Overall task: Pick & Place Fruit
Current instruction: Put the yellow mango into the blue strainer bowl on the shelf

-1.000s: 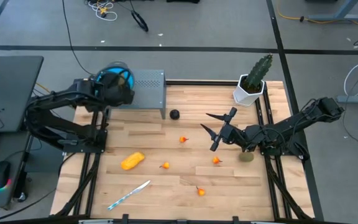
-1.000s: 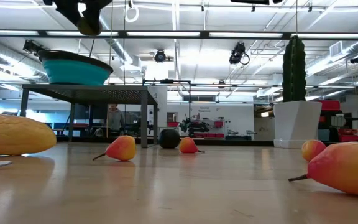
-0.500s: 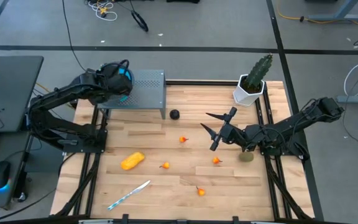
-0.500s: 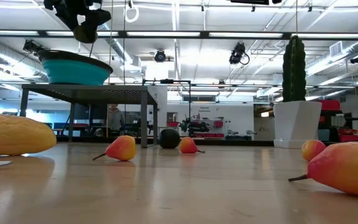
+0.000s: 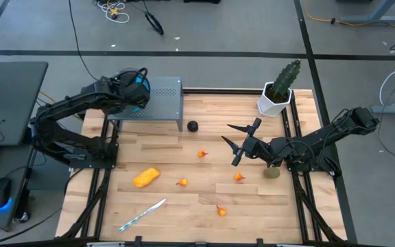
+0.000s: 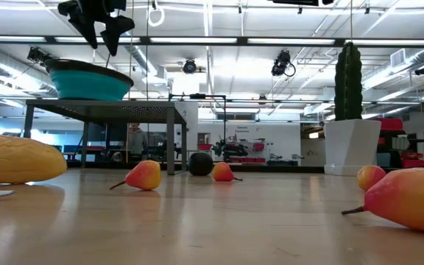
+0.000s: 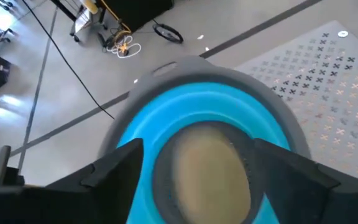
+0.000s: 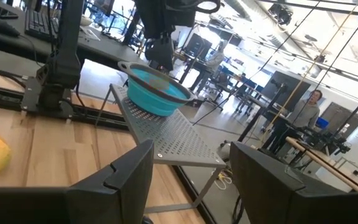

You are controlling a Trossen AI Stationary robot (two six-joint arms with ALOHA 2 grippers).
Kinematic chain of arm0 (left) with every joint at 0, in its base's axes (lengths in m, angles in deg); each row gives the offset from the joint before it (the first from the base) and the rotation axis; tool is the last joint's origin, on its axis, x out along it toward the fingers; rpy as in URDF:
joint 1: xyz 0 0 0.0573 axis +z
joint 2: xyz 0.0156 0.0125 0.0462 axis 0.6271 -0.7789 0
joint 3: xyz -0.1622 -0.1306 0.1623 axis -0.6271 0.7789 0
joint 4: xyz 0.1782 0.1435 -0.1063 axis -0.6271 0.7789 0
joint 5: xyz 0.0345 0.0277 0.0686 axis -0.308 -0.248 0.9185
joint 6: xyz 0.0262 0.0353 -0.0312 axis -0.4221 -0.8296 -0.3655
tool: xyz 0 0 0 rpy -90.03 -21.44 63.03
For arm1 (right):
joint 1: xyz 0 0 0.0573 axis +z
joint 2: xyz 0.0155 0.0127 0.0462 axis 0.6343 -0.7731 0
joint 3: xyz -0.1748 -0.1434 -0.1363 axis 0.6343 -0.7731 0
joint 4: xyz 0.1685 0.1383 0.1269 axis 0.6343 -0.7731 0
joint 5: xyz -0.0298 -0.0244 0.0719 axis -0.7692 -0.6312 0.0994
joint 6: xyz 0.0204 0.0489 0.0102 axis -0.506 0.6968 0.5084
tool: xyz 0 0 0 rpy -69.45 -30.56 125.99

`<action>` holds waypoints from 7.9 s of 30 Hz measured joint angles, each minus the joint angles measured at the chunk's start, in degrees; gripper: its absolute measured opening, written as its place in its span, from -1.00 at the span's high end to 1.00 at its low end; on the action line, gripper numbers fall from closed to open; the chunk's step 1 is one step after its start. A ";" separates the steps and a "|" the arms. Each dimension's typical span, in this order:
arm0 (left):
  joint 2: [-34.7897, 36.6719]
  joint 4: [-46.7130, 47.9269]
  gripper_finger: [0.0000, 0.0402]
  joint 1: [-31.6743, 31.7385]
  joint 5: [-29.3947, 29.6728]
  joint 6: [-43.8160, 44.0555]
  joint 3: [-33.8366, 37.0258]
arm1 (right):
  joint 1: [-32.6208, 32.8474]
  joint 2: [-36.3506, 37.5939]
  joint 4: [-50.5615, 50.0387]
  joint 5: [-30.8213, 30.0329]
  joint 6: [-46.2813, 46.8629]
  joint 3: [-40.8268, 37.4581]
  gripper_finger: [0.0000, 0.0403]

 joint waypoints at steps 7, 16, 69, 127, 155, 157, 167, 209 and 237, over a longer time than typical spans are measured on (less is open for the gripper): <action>0.15 -3.34 -0.73 -0.19 -1.57 0.41 0.00 | -0.01 0.00 -0.02 -0.02 0.00 0.00 -0.09; 0.13 -16.85 -0.73 -11.49 -12.14 -2.44 0.00 | 0.01 0.00 -0.14 -1.79 -0.92 0.02 -0.09; -29.77 -6.87 -0.73 -53.43 -30.73 28.38 -0.04 | 0.06 0.02 -1.50 -2.54 -0.42 0.07 -0.09; -12.78 -37.25 -0.73 -55.69 -35.46 46.89 37.07 | -0.05 0.02 -1.99 -2.58 -0.87 0.04 -0.09; -12.96 -39.21 -0.18 -55.56 -37.61 45.83 39.34 | -0.05 0.00 -2.12 -2.58 -0.87 0.04 -0.09; -12.96 -40.00 -0.19 -55.56 -37.87 45.41 39.34 | -0.05 0.00 -2.12 -2.58 -0.87 0.04 -0.09; -12.85 -38.72 -0.18 -53.14 -41.21 40.12 34.40 | -0.05 0.00 -2.14 -2.58 -0.87 0.04 -0.09; 2.39 9.49 -0.22 -9.98 -1.00 6.59 -2.96 | 0.06 0.00 -2.01 -1.45 -0.85 -0.02 -0.09; 13.21 -7.23 -0.50 7.92 -11.06 -7.92 13.16 | -0.32 0.00 -2.19 -1.44 -0.85 -0.02 -0.09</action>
